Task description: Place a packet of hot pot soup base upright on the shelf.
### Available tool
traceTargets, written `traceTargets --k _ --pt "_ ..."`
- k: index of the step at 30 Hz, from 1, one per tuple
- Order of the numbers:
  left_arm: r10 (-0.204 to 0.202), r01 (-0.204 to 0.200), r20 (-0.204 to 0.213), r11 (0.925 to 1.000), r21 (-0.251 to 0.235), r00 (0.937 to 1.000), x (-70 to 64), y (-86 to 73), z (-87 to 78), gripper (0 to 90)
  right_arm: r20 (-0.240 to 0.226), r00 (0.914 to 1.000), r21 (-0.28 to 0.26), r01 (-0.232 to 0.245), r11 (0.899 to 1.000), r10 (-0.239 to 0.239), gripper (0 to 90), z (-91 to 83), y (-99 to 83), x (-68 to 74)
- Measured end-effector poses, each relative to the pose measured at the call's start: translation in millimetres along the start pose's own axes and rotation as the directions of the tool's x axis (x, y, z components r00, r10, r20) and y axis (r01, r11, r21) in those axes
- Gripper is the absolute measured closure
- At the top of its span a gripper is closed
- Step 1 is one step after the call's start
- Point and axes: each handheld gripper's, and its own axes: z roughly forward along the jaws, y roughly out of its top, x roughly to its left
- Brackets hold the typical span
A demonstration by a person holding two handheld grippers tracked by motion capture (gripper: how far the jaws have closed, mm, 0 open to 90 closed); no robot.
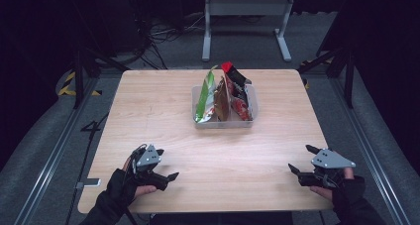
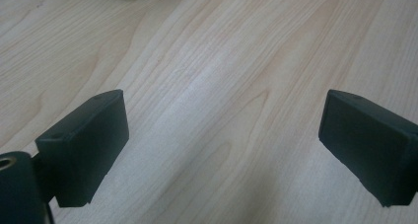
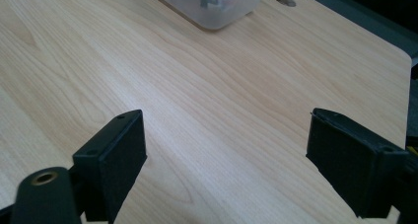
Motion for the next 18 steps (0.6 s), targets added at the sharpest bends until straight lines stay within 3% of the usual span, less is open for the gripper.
traceTargets --k 7,10,18 --pt "0.021 -0.022 -0.037 0.9997 -0.012 0.9991 -4.2 -10.0 -18.4 5.0 0.008 0.9988 0.000 -0.047 0.999 0.047 12.9 -5.3 -20.0 1.2" --pt "0.017 -0.018 -0.055 0.9997 -0.015 0.9983 -3.7 -16.4 -24.6 4.9 0.024 0.9964 -0.022 -0.081 0.996 0.082 11.2 -7.7 -25.7 1.4" --pt "-0.007 0.003 -0.081 0.9984 -0.057 0.9967 0.6 -18.7 -32.1 4.9 0.036 0.9927 -0.051 -0.113 0.992 0.115 10.3 -12.0 -30.8 0.0"
